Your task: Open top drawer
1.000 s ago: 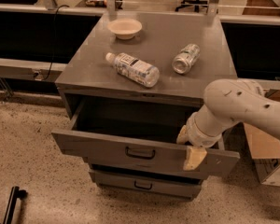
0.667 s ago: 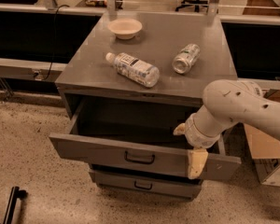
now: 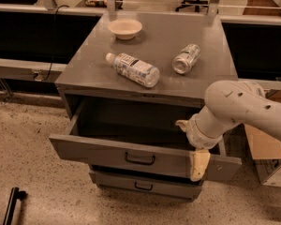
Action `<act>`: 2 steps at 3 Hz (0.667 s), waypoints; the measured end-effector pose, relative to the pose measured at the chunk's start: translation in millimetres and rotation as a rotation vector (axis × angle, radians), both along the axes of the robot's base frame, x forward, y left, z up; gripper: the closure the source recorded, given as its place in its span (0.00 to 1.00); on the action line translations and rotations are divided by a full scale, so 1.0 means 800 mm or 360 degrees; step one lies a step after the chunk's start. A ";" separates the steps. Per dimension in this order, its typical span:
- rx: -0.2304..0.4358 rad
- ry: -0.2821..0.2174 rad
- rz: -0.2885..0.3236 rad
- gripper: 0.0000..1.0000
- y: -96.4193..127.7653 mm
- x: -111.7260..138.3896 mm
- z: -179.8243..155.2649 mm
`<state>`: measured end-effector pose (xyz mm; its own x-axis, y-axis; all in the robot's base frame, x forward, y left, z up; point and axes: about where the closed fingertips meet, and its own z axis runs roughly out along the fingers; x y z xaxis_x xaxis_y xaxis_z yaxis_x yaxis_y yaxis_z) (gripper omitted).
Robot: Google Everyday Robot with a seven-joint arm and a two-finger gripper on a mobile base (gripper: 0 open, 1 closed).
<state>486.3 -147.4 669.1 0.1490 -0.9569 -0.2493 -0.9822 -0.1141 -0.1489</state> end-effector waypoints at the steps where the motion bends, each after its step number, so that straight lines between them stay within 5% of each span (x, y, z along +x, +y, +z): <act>1: 0.0008 0.0002 -0.0005 0.00 0.002 -0.008 0.029; 2: -0.0018 0.0027 -0.0033 0.00 -0.004 -0.008 0.075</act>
Offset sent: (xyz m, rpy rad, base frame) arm -0.0090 -0.0124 0.1084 -0.0391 0.0612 -0.0423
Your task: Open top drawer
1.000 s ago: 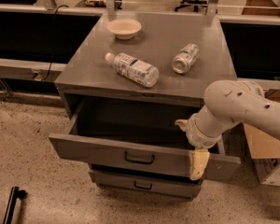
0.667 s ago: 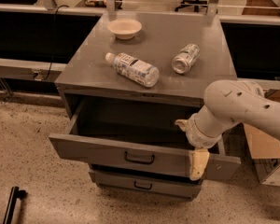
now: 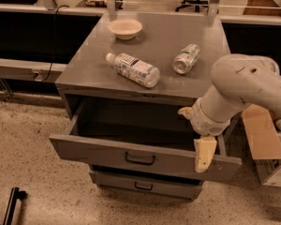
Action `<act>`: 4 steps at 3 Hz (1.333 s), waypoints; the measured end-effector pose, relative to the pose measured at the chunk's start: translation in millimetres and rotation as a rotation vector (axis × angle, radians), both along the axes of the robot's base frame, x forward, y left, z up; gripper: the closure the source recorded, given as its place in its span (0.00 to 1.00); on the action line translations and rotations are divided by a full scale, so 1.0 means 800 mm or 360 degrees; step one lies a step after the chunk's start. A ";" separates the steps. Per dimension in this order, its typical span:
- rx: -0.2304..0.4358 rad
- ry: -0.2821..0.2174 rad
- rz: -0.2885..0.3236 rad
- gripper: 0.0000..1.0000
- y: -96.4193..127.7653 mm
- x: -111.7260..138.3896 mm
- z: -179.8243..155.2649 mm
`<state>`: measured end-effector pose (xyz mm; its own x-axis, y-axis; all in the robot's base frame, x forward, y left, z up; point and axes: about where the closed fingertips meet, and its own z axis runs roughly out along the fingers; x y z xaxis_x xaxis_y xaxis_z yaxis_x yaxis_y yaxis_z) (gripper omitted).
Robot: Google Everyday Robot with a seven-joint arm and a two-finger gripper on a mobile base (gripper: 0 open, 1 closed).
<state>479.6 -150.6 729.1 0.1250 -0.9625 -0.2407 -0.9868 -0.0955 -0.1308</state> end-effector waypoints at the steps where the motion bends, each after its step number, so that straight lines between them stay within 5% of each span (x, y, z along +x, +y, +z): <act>1: -0.0024 0.0098 -0.0072 0.19 -0.017 0.020 0.009; 2: -0.0046 0.0172 -0.0120 0.41 -0.025 0.033 -0.005; 4: -0.0223 0.0055 -0.0144 0.87 -0.022 0.038 -0.054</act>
Offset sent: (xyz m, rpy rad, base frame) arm 0.0413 -0.0285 -0.0177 -0.0470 0.1673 -0.1180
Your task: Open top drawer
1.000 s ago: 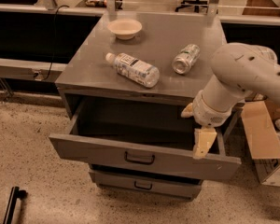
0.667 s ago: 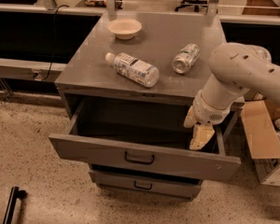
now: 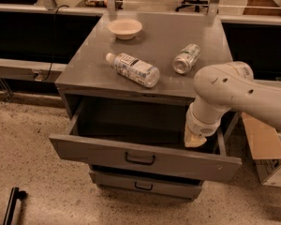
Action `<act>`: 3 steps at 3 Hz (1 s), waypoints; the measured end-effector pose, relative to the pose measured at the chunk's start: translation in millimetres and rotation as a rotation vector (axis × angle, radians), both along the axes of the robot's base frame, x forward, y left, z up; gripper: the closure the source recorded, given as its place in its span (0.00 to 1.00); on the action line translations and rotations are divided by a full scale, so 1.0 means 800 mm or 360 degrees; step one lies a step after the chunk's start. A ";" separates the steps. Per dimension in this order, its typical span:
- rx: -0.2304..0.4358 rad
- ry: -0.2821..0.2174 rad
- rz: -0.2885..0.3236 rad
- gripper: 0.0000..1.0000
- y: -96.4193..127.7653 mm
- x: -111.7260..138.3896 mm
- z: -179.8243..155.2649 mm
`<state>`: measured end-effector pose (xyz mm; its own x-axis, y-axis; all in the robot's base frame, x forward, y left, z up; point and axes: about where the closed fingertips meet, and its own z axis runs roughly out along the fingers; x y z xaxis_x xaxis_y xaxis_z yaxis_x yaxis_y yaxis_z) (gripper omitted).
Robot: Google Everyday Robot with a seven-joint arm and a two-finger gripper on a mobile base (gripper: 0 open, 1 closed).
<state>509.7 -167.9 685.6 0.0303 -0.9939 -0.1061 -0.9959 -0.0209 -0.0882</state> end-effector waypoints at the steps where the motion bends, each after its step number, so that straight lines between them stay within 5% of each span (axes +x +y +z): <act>1: -0.0007 -0.0038 -0.0038 1.00 0.003 -0.004 -0.043; 3: 0.0211 0.0041 -0.0060 1.00 0.001 -0.021 -0.078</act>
Offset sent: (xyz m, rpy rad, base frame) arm -0.0113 -0.0054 -0.1002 0.1394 0.0189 -0.0888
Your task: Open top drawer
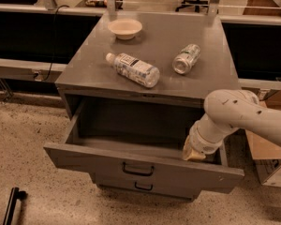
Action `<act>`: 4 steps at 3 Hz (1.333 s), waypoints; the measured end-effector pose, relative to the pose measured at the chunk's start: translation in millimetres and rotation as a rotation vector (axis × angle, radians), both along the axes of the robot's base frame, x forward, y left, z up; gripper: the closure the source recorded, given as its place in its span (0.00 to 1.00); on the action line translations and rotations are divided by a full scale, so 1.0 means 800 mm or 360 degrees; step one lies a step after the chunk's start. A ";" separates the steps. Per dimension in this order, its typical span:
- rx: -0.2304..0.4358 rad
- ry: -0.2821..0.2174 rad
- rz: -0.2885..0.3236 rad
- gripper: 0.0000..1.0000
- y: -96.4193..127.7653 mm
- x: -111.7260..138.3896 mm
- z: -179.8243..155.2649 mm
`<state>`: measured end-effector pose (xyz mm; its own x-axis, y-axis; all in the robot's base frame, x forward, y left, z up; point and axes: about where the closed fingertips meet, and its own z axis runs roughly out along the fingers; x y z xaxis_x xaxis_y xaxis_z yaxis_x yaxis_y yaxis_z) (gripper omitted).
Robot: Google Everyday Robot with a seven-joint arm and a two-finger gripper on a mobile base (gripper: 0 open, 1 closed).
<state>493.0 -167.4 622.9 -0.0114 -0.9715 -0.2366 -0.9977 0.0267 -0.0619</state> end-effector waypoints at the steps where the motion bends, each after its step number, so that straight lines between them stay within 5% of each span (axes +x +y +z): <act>1: 0.0090 0.0058 0.0072 1.00 0.007 -0.034 0.023; 4: 0.0393 0.0468 0.0124 1.00 0.023 -0.129 0.041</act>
Offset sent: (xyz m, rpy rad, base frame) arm -0.0852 0.0165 0.0502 0.2042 0.2201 0.0753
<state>389.5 -148.9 655.6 -0.0418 -0.8865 -0.4608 -0.9715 -0.0716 0.2259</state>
